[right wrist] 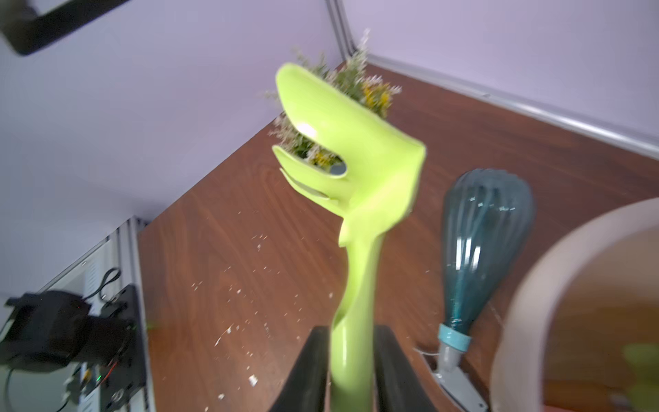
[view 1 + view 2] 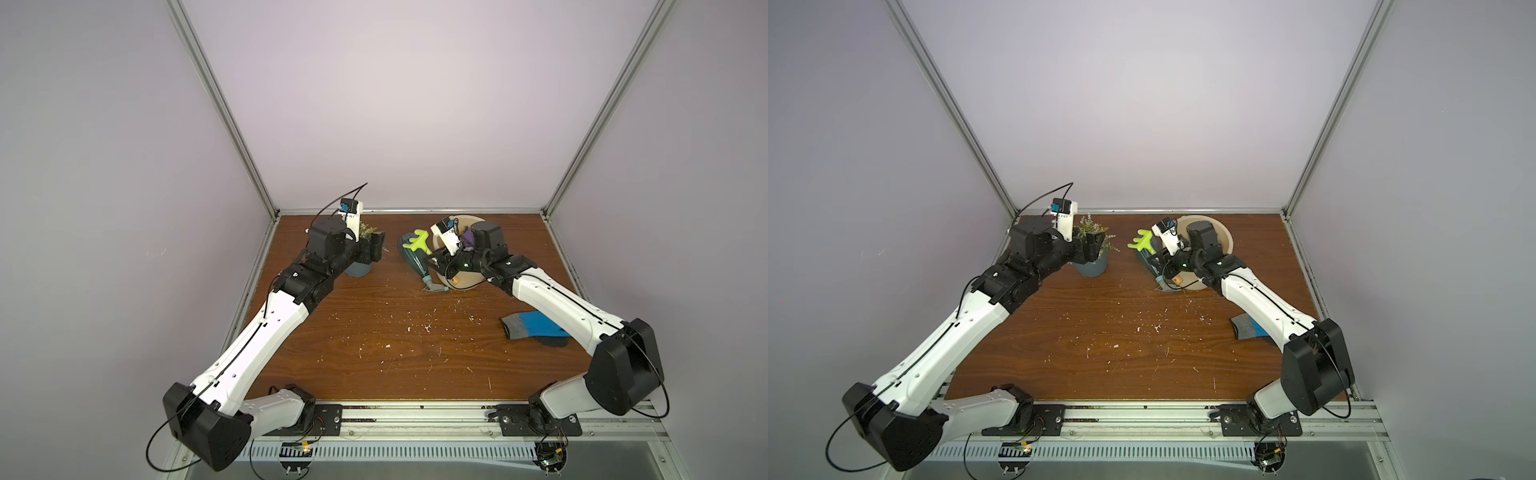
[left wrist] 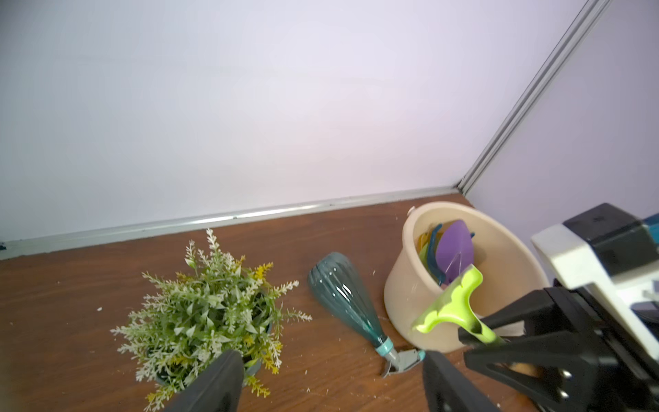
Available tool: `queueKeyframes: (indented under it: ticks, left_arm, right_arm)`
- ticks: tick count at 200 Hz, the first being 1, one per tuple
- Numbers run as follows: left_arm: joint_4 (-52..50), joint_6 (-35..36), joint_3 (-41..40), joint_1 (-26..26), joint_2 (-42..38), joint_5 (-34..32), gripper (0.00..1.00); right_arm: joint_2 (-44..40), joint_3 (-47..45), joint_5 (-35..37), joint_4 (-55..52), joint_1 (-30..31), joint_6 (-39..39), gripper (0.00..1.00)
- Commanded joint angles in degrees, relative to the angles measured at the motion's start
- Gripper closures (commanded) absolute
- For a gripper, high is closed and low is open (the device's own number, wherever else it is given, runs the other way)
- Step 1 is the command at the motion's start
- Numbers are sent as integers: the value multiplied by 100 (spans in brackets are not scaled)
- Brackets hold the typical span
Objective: Organize the gardening tools
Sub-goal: Pick up the gardening tool from the center of the board, then place the gardening tool in the container.
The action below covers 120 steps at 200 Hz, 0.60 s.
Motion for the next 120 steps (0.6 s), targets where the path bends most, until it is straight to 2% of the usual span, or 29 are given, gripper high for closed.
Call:
queueKeyframes:
  ticks: [1, 60, 120]
  left_arm:
    - [274, -310, -257, 24, -42, -100, 17]
    - [762, -977, -1068, 20, -261, 274, 17]
    - [1103, -1246, -1357, 20, -319, 664, 21]
  right_arm:
    - [-349, 67, 901, 1024, -223, 216, 100]
    - [-155, -658, 2187, 3085, -674, 594, 100]
    - [244, -1468, 2578, 4851, -690, 762, 100]
